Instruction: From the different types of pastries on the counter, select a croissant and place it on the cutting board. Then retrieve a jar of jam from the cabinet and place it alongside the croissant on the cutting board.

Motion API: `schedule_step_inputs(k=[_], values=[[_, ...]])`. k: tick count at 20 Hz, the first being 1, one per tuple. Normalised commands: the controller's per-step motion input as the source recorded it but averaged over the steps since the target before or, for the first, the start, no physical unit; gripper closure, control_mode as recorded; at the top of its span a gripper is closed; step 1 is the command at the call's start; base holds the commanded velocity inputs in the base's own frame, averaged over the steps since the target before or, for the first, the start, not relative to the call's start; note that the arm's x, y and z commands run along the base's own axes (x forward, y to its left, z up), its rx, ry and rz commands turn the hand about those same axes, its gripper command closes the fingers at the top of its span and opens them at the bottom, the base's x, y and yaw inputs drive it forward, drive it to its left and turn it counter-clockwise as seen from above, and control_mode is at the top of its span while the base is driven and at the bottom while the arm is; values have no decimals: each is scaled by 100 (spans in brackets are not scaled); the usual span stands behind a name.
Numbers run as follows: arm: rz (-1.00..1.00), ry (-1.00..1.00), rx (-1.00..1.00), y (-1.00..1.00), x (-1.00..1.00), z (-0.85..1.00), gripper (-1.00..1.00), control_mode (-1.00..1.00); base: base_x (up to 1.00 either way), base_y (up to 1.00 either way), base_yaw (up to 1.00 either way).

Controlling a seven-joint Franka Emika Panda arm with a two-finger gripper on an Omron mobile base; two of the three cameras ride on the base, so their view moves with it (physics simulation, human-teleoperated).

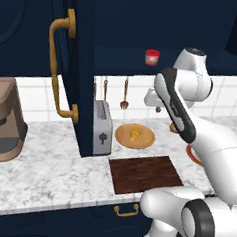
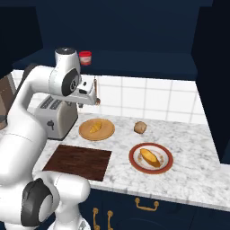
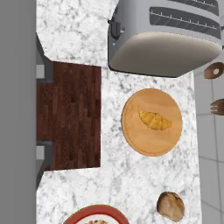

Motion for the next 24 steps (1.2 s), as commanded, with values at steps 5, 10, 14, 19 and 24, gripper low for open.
schedule_step_inputs(k=[5,10,14,19,24], values=[[0,-4,0,-2,0,-24,-100,-100,0,0,0],[0,-20,0,-4,-7,-40,-100,-100,0,0,0],[5,-41,-2,0,-6,-62,-100,-100,0,0,0],[4,-41,-9,-3,18,-39,-100,-100,0,0,0],[0,1,-1,-7,65,-2,-100,-100,0,0,0]])
